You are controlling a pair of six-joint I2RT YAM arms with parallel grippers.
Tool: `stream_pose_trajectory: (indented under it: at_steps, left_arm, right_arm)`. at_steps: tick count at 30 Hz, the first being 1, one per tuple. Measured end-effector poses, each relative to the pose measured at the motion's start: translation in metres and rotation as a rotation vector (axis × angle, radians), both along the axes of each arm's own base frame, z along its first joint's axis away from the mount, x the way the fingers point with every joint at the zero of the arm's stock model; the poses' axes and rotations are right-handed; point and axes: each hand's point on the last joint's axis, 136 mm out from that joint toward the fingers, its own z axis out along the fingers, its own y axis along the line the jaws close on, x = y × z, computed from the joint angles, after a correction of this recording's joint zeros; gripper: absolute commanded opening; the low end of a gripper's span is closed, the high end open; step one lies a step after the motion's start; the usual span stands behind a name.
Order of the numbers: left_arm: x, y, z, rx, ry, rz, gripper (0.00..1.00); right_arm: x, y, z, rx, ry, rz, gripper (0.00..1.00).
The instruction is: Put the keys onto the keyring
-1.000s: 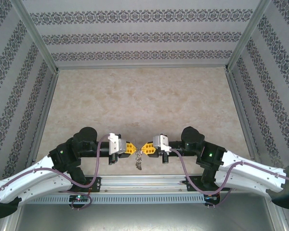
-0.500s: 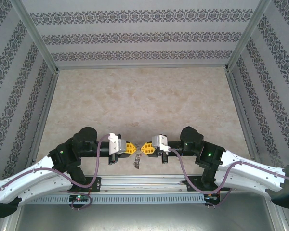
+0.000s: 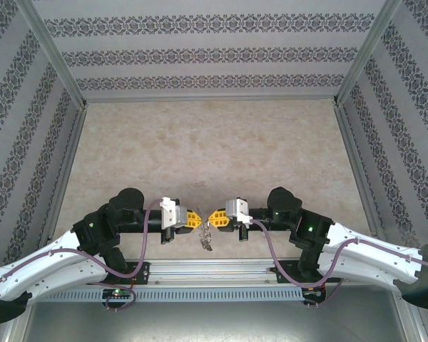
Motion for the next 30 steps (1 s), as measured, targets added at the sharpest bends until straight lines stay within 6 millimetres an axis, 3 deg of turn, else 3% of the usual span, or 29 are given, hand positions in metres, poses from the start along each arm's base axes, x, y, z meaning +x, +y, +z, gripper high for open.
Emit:
stream_pose_trajectory:
  at_steps: [12,30]
  left_arm:
    - [0.0002,0.001,0.0015,-0.005,-0.005,0.004,0.0]
    - [0.0014,0.0012,0.0014,-0.002,-0.014,0.009,0.0]
  right_arm:
    - [-0.0016,-0.0031,0.0059,0.018,-0.01,0.0,0.0]
    - [0.0002,0.0008,-0.002,-0.006,0.004,0.002,0.0]
